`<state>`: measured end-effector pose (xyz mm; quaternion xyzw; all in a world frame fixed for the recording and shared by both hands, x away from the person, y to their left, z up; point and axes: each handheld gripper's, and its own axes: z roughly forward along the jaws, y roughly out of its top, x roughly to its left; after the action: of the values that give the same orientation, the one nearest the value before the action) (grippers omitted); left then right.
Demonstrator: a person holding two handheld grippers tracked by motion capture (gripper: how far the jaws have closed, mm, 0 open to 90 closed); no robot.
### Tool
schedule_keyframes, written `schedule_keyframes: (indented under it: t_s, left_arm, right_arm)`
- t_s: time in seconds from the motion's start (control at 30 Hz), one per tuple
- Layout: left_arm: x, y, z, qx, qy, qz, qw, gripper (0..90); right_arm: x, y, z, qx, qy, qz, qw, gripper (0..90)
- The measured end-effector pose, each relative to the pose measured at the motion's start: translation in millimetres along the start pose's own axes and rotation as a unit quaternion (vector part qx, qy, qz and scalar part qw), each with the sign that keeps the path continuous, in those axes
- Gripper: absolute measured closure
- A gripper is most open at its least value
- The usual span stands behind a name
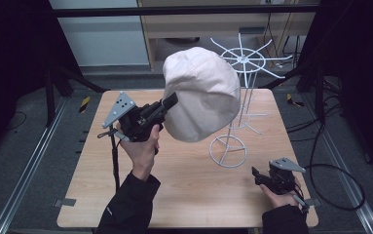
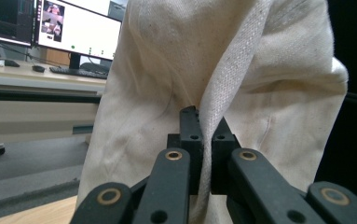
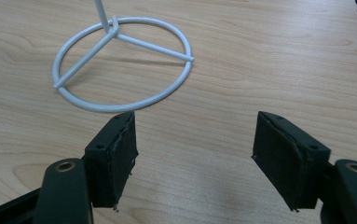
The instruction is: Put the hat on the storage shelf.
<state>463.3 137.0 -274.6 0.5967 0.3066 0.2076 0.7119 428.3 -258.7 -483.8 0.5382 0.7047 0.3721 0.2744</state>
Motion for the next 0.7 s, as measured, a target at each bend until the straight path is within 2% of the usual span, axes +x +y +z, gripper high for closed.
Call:
schedule_keyframes:
  t_s: [0.17, 0.3, 0.47, 0.5, 0.7]
  left_arm:
    - [1.0, -5.6, 0.1, 0.011, 0.001, 0.007, 0.9999, 87.3]
    - [0.4, -13.9, 0.9, 0.032, 0.012, 0.021, 0.9992, 87.3]
    - [0.6, -18.9, 2.4, 0.044, 0.013, 0.025, 0.9986, 87.3]
    - [-0.1, -21.1, 3.6, 0.053, 0.013, 0.03, 0.998, 87.2]
    - [-0.7, -25.7, 6.7, 0.071, 0.017, 0.042, 0.9965, 86.9]
  right_arm:
    - [0.3, -0.1, 0.2, 0.001, -0.001, -0.001, 1.0, 30.3]
    - [0.4, -0.1, 0.3, 0.0, -0.001, -0.001, 1.0, 30.2]
    - [0.4, -0.2, 0.5, 0.002, 0.0, 0.0, 1.0, 30.2]
    - [0.0, -0.3, 0.9, 0.001, -0.001, -0.004, 1.0, 30.1]
    - [0.2, -0.3, 1.0, 0.001, -0.001, -0.002, 1.0, 30.0]
